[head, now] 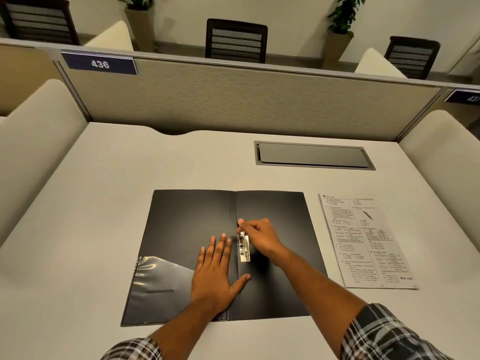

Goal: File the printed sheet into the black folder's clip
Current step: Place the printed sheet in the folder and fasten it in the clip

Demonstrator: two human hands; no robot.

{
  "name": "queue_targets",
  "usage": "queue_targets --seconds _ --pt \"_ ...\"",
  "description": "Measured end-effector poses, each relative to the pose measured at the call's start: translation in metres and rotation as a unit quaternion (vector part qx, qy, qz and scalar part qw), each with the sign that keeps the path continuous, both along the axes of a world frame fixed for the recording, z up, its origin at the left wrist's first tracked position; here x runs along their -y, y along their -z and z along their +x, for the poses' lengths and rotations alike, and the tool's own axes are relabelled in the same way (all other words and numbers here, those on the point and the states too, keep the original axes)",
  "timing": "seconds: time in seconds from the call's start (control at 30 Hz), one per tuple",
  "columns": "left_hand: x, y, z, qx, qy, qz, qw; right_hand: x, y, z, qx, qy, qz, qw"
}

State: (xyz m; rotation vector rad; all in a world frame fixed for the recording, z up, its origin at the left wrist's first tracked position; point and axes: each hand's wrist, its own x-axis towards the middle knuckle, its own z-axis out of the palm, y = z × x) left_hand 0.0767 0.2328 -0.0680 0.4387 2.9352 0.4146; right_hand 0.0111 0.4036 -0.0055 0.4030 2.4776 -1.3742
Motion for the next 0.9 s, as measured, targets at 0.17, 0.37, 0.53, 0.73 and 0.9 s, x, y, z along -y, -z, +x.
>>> queue_targets --seconds 0.17,0.37,0.53,0.73,0.9 --pt "0.0 -0.001 0.001 0.003 0.001 -0.006 1.0 -0.002 -0.003 -0.021 0.013 -0.041 0.062 0.997" --pt "0.0 -0.002 0.0 0.006 0.002 -0.007 1.0 -0.004 0.001 -0.033 0.052 -0.057 0.083 0.994" --pt "-0.001 -0.004 0.0 0.018 0.002 -0.009 1.0 -0.008 0.001 -0.022 0.007 -0.031 0.058 0.998" --pt "-0.001 -0.01 -0.006 0.036 0.002 -0.019 0.999 -0.021 -0.002 0.003 -0.042 0.068 -0.017 0.997" --pt "-0.013 -0.027 -0.01 0.041 -0.017 -0.044 0.998 -0.047 0.003 0.023 -0.011 0.091 -0.074 0.993"
